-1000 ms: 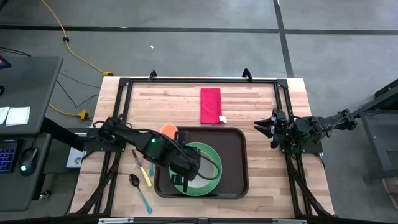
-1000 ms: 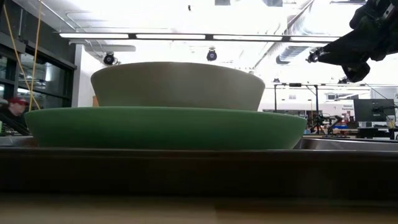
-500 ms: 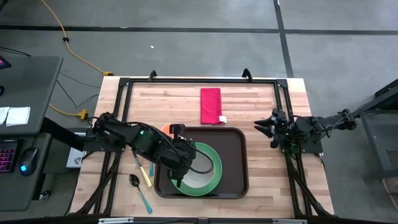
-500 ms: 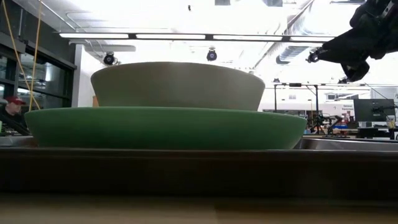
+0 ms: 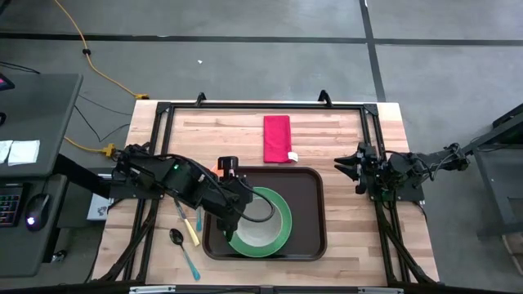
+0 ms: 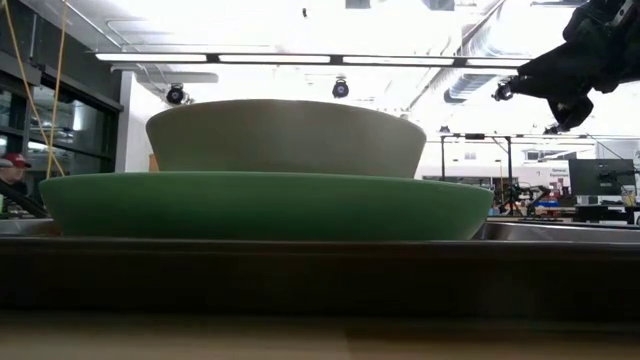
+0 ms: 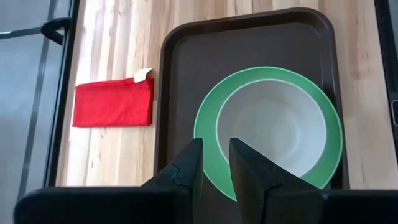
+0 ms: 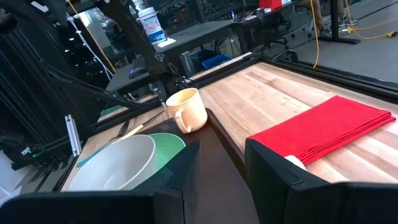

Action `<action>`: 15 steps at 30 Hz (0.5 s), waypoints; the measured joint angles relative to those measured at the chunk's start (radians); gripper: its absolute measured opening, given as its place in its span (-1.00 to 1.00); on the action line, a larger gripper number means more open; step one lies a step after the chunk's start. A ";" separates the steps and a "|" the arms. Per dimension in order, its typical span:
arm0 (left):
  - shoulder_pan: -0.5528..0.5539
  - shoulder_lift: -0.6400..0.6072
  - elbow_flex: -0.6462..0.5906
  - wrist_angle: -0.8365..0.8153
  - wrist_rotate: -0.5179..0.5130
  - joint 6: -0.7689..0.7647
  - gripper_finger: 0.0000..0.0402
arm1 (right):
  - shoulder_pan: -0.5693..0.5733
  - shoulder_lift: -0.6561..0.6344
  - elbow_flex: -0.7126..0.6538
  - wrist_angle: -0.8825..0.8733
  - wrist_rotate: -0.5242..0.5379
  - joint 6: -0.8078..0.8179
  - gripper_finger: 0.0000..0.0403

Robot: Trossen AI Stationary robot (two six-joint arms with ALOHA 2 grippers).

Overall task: Set up tray
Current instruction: Put the red table napkin on the black serving tray to the right of the green plate

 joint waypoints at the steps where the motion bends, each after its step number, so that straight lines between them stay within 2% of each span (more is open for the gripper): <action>1: 0.000 0.002 0.000 0.000 0.000 0.002 -0.46 | 0.000 0.000 0.000 0.000 0.000 0.000 -0.49; 15: 0.000 0.002 -0.081 0.000 -0.032 0.011 -0.46 | 0.000 0.000 0.000 0.000 0.002 0.000 -0.49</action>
